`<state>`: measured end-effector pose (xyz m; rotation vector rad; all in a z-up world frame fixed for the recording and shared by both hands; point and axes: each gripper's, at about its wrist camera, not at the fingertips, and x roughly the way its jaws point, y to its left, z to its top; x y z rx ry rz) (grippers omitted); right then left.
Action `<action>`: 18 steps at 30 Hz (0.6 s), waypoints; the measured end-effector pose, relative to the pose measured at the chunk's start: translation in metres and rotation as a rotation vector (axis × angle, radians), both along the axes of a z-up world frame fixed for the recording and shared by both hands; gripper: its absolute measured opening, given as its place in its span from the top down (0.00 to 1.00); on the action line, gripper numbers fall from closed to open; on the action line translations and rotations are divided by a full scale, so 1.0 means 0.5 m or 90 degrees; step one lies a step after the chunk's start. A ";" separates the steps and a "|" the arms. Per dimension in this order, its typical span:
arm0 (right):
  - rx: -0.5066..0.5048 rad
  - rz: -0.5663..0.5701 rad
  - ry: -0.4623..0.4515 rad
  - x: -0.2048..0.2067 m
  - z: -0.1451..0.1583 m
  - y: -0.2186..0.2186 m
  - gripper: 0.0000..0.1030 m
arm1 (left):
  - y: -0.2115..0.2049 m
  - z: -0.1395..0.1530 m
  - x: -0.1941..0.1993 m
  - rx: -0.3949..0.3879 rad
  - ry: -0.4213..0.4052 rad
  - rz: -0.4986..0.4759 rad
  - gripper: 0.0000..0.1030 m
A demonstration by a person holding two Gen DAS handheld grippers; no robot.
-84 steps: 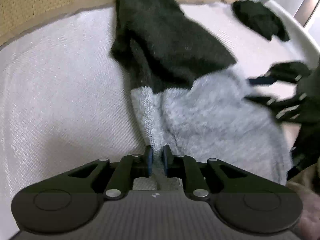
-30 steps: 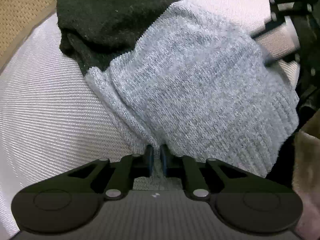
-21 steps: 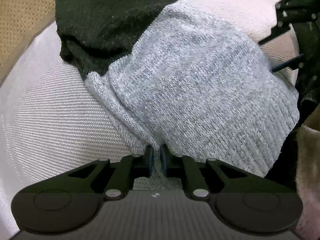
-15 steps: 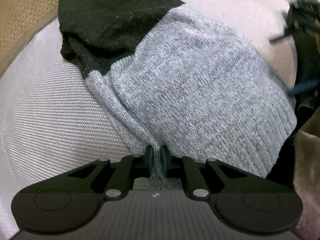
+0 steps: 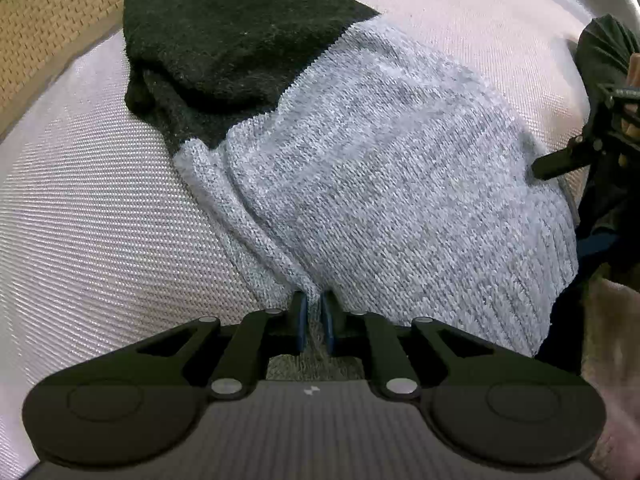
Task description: Fold clothes
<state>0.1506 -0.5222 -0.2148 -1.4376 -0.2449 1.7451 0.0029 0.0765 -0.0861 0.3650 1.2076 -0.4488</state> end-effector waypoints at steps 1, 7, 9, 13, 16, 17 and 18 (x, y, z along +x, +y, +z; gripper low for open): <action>-0.004 0.005 -0.001 -0.006 -0.006 0.003 0.15 | 0.000 0.000 0.003 -0.001 0.000 0.001 0.91; 0.006 0.009 0.016 -0.005 -0.026 0.033 0.12 | 0.002 0.003 0.017 -0.007 -0.002 0.004 0.91; 0.004 -0.021 0.048 0.003 -0.007 0.046 0.17 | 0.003 0.004 0.021 -0.009 -0.002 0.005 0.91; 0.027 -0.057 0.067 0.016 0.024 0.061 0.43 | -0.002 0.005 0.030 -0.003 -0.005 0.000 0.91; 0.023 -0.067 0.066 0.015 0.033 0.066 0.53 | -0.004 0.007 0.036 0.001 -0.008 -0.004 0.91; 0.021 -0.068 0.070 0.013 0.034 0.065 0.55 | -0.006 0.009 0.037 0.003 -0.011 -0.006 0.91; 0.018 -0.074 0.082 0.015 0.038 0.069 0.59 | -0.007 0.010 0.038 0.007 -0.015 -0.009 0.90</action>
